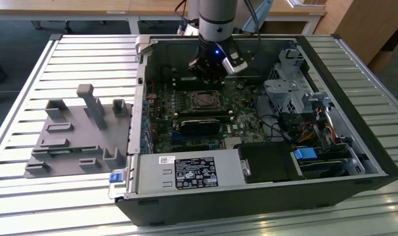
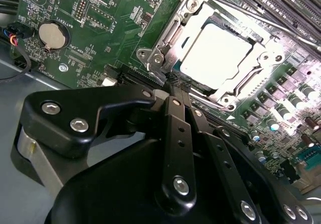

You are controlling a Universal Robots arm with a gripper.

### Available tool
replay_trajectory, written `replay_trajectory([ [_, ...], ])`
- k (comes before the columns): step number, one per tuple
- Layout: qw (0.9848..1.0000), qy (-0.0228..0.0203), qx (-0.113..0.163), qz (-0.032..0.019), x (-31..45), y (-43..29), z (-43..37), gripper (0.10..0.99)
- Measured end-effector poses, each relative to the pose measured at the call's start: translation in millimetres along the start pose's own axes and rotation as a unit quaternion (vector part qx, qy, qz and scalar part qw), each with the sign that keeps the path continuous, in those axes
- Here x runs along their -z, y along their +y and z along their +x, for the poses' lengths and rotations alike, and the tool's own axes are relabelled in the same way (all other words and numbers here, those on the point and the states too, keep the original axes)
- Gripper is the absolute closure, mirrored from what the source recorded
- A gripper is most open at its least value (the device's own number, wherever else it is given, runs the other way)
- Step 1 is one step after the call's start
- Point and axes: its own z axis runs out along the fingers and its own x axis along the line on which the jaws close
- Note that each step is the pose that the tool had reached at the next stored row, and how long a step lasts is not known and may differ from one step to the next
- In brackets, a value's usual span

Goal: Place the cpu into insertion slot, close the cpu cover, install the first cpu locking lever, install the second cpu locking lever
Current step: 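Install the second cpu locking lever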

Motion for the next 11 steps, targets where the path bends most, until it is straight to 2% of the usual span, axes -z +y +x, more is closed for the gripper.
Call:
replay_trajectory([
  [11,1.0000,0.0000,0.000,0.0000,0.1,-2.9,-0.2,0.980],
])
